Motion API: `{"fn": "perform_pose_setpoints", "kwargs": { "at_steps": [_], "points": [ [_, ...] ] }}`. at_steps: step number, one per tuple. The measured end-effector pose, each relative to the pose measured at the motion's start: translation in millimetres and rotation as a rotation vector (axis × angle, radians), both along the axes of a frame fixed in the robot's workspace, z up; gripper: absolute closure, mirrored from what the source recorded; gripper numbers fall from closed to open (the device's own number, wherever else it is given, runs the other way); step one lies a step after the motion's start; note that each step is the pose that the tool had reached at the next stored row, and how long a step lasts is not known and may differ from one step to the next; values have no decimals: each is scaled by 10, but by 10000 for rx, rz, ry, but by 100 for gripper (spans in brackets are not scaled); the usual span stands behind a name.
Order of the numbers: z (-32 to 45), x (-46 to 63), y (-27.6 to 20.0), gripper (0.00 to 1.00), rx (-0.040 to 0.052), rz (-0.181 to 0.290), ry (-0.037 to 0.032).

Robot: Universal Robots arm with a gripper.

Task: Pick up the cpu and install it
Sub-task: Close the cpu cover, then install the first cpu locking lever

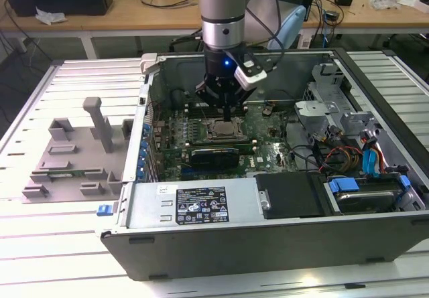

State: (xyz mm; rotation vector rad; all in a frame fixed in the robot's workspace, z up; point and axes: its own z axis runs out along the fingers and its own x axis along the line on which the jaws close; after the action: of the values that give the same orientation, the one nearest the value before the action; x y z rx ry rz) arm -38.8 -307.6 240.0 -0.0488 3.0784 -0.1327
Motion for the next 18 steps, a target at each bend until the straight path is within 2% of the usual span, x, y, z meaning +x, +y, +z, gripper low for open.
{"fn": "perform_pose_setpoints", "kwargs": {
  "at_steps": [2, 18],
  "points": [
    [38, 0, 0, 89, 1, 1, 0],
    [47, 0, 0, 89, 1, 0, 0]
  ]
}}
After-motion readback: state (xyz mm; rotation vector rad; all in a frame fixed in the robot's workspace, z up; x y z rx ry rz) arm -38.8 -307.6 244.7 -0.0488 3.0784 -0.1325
